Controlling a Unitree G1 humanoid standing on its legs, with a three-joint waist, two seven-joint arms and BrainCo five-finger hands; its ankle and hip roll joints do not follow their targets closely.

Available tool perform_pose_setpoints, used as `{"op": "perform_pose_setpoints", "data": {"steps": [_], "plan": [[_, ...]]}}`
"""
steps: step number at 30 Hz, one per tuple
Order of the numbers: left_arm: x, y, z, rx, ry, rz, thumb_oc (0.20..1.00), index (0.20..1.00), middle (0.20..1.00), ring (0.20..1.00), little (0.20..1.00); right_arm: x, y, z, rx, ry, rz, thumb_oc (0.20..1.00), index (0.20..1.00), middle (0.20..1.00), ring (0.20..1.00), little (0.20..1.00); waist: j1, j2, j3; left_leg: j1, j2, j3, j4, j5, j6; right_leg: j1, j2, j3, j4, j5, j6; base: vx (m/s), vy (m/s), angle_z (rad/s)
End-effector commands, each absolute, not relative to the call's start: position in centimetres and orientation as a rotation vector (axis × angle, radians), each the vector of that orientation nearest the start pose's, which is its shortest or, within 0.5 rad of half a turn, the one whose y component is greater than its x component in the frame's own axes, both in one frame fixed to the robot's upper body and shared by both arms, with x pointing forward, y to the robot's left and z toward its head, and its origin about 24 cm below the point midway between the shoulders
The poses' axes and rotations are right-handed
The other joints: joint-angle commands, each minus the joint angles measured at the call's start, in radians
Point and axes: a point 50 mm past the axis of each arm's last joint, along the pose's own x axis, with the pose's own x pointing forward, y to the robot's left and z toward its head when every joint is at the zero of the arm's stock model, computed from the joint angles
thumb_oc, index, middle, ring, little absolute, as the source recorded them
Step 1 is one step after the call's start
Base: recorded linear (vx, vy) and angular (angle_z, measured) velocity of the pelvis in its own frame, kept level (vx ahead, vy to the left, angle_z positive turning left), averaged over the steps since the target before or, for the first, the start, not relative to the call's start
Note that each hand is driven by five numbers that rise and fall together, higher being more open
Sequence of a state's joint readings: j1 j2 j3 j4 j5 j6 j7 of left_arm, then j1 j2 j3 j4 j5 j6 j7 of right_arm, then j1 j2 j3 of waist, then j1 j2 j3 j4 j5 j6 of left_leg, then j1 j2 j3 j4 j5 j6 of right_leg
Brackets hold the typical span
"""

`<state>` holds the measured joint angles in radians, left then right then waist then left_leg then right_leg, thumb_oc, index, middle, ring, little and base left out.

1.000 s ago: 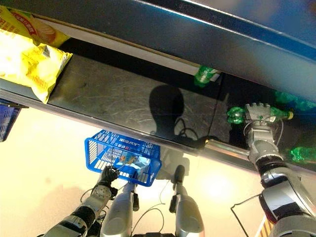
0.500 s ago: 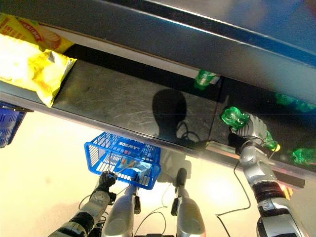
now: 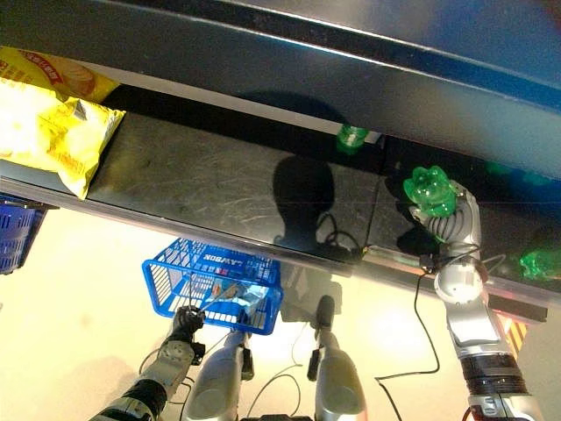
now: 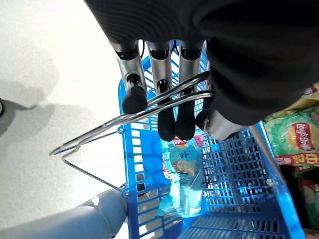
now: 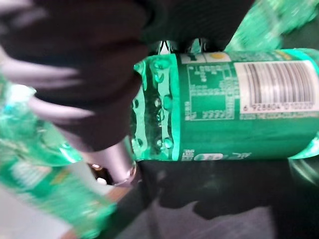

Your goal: Pick up the snacks into the basket

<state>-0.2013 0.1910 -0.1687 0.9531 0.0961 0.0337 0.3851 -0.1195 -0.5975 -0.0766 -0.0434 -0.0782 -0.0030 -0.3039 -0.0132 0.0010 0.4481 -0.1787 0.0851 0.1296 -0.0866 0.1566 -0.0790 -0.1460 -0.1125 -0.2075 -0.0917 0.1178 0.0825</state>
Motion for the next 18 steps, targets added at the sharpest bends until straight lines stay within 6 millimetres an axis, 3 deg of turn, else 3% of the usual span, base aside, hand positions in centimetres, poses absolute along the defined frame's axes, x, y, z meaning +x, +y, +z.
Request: {"op": "perform_pose_setpoints", "data": {"steps": [1, 7, 12, 13, 15, 16, 17, 18], "plan": [[20.0, 23.0, -11.0, 0.611, 0.781, 0.270, 0.200, 0.200, 0.200, 0.200, 0.200, 25.6, -25.6, 19.2, -0.537, -0.592, -0.289, 0.200, 0.200, 0.200, 0.200, 0.200, -0.017, -0.060, -0.088, 0.046, -0.023, 0.025, 0.000, -0.079, 0.001, -0.050, -0.034, 0.056, 0.025, 0.004, 0.081, 0.02, -0.004, -0.04], [19.7, 23.0, -11.2, 0.597, 0.794, 0.262, 0.200, 0.200, 0.200, 0.200, 0.200, 23.5, -23.2, 19.5, -0.401, -0.654, -0.080, 0.200, 0.200, 0.200, 0.200, 0.200, -0.033, -0.061, -0.115, 0.062, -0.020, 0.031, 0.000, -0.086, -0.001, -0.039, -0.028, 0.062, 0.027, -0.005, 0.078, 0.01, -0.001, -0.01], [19.3, 23.0, -11.5, 0.594, 0.814, 0.259, 0.200, 0.200, 0.200, 0.200, 0.200, 22.4, -22.0, 18.0, -0.336, -0.593, 0.066, 0.200, 0.200, 0.200, 0.200, 0.200, -0.039, -0.066, -0.128, 0.074, -0.015, 0.034, -0.001, -0.088, -0.002, -0.031, -0.024, 0.061, 0.028, -0.009, 0.077, 0.00, 0.000, 0.00], [19.1, 23.1, -11.7, 0.587, 0.829, 0.262, 0.200, 0.200, 0.200, 0.200, 0.200, 22.1, -21.6, 16.5, -0.328, -0.516, 0.132, 0.200, 0.200, 0.200, 0.200, 0.200, -0.041, -0.068, -0.132, 0.076, -0.014, 0.036, -0.001, -0.088, -0.004, -0.028, -0.023, 0.062, 0.028, -0.010, 0.077, 0.00, 0.000, 0.00], [19.0, 23.1, -11.7, 0.585, 0.834, 0.260, 0.200, 0.200, 0.200, 0.200, 0.200, 21.9, -21.4, 15.9, -0.346, -0.482, 0.160, 0.200, 0.200, 0.200, 0.200, 0.200, -0.042, -0.068, -0.134, 0.077, -0.013, 0.037, -0.001, -0.088, -0.004, -0.027, -0.022, 0.061, 0.028, -0.011, 0.077, -0.01, -0.003, -0.02], [18.9, 23.2, -11.8, 0.575, 0.840, 0.265, 0.200, 0.200, 0.200, 0.200, 0.200, 21.7, -20.9, 14.0, -0.329, -0.387, 0.222, 0.200, 0.200, 0.200, 0.200, 0.200, -0.044, -0.069, -0.134, 0.078, -0.012, 0.038, -0.001, -0.087, -0.004, -0.027, -0.022, 0.063, 0.029, -0.011, 0.076, -0.01, -0.006, -0.05], [18.9, 23.2, -11.8, 0.575, 0.840, 0.265, 0.200, 0.200, 0.200, 0.200, 0.200, 21.7, -20.9, 14.0, -0.329, -0.387, 0.222, 0.200, 0.200, 0.200, 0.200, 0.200, -0.044, -0.069, -0.135, 0.078, -0.012, 0.038, -0.001, -0.087, -0.004, -0.028, -0.022, 0.062, 0.028, -0.011, 0.076, -0.01, -0.007, -0.05], [18.9, 23.1, -11.9, 0.570, 0.844, 0.265, 0.200, 0.200, 0.200, 0.200, 0.200, 21.6, -20.6, 11.9, -0.355, -0.291, 0.272, 0.200, 0.200, 0.200, 0.200, 0.200, -0.044, -0.067, -0.135, 0.076, -0.011, 0.038, -0.001, -0.085, -0.005, -0.028, -0.022, 0.062, 0.030, -0.010, 0.077, -0.01, -0.010, -0.03]]}}
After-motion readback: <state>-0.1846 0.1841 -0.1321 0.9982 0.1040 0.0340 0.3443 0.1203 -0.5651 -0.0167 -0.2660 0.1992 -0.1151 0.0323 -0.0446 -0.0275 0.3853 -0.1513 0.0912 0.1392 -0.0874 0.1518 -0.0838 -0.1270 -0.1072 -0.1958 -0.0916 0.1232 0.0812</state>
